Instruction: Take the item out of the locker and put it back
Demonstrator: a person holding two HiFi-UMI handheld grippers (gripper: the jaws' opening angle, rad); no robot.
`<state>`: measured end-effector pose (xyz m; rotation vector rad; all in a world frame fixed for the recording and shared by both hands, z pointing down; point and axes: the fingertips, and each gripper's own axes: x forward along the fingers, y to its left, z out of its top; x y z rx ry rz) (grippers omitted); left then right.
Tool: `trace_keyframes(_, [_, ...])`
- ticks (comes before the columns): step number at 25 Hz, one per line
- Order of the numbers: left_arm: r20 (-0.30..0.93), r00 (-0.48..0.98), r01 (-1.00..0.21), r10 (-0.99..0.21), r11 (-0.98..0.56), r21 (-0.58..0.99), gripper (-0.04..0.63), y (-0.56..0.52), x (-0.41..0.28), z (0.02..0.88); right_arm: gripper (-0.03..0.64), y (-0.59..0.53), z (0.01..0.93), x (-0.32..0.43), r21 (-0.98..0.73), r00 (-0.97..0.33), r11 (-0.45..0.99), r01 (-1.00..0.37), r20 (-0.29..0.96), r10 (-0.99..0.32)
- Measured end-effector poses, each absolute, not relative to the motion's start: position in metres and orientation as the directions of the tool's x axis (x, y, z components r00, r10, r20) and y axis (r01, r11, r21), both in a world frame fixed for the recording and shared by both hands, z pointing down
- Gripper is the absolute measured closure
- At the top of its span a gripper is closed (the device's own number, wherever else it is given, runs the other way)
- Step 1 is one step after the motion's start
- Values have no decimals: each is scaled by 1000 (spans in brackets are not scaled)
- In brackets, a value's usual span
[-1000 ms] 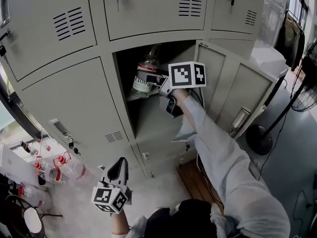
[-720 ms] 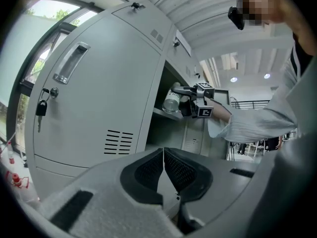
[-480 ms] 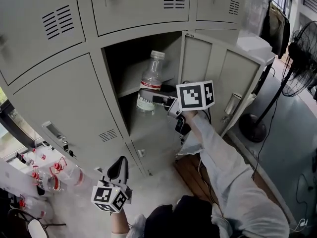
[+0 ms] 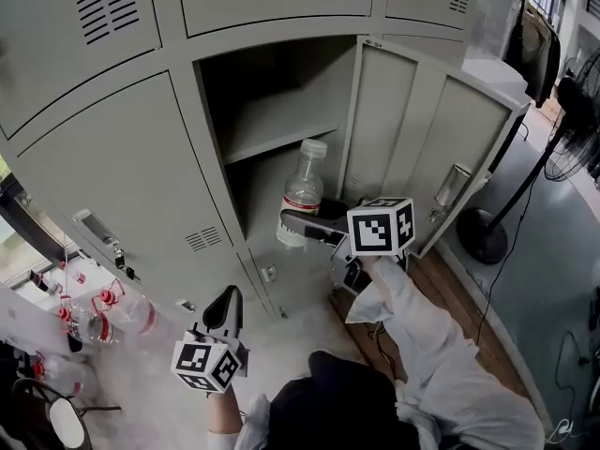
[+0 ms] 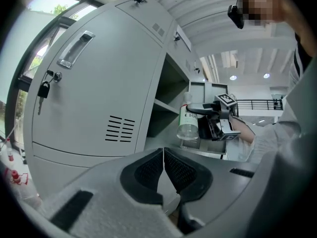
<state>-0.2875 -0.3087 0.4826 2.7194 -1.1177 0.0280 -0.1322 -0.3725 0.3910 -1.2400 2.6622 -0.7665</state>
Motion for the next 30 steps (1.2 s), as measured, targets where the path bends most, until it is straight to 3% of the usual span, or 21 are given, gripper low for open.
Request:
trace_keyframes(14, [109,638,-767,-762,-617,177,581,-335,-290,481,316,-431,465,-143,-688,-728,442,-577,188,-659])
trace_keyframes(30, [132,618,-786,-775,-600,151,581,-356,-281,479,316,-517,461,-114,-592,-593,361,-720,256,-763])
